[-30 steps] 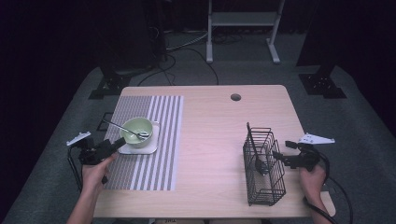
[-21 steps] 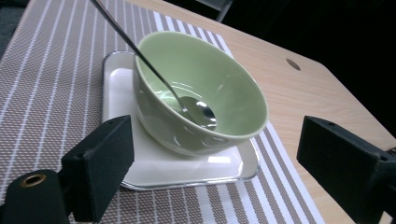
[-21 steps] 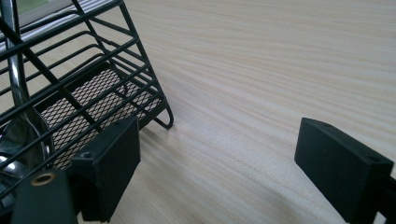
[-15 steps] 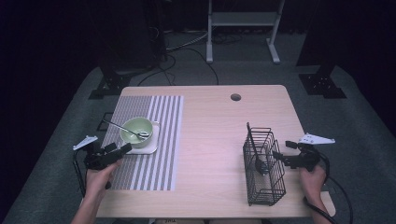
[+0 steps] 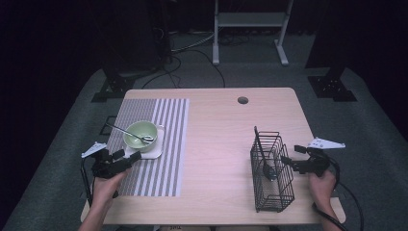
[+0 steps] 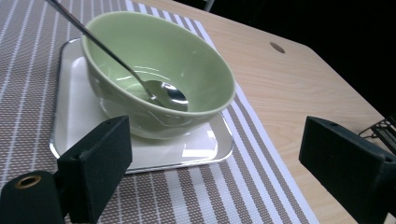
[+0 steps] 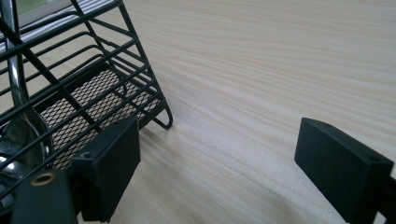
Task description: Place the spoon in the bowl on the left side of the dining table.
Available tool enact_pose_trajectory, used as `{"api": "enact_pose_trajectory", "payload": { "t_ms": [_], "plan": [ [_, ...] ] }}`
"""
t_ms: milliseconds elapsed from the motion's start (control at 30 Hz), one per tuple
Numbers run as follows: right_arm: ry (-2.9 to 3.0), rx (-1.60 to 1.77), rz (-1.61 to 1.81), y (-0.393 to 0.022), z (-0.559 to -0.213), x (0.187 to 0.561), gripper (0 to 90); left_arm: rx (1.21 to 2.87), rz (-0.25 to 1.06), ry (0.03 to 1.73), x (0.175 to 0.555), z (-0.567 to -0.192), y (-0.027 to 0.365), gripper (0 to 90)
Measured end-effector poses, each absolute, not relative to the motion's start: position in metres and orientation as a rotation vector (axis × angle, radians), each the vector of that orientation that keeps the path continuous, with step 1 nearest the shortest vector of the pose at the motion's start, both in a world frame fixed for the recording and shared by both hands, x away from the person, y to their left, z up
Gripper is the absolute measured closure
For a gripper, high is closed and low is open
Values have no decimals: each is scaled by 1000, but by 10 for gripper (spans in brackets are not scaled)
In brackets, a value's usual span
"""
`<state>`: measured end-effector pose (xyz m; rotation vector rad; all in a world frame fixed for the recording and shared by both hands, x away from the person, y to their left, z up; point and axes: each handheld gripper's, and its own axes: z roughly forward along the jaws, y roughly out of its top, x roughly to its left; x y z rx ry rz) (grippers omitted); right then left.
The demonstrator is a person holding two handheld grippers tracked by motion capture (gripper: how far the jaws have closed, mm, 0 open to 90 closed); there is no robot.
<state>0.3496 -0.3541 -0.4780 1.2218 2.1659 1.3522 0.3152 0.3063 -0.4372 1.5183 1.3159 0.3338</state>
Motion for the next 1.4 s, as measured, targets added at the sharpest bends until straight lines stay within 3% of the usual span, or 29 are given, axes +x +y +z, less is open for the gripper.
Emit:
{"api": "enact_pose_trajectory", "payload": {
  "t_ms": [1400],
  "plan": [
    [2166, 1209, 1372, -355, -477, 348, 133, 1692, 261, 1158, 307, -439, 228, 87]
  ]
}}
